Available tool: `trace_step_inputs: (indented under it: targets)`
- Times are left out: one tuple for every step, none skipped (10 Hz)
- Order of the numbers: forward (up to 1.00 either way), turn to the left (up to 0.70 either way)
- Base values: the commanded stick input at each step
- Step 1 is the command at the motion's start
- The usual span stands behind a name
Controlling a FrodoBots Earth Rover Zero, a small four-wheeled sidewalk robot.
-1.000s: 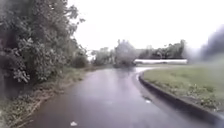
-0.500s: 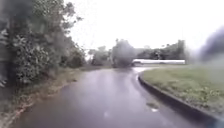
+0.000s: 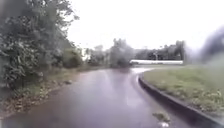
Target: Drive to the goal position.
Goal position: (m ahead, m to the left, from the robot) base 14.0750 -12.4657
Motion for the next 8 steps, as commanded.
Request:
trace_step_inputs:
  targets:
    - [0.7, -0.11]
    - [0.7, -0.04]
    - [0.7, 0.0]
    - [0.7, 0.0]
    - [0.7, 0.0]
    - [0.7, 0.0]
    - [0.7, 0.0]
    - [0.7, 0.0]
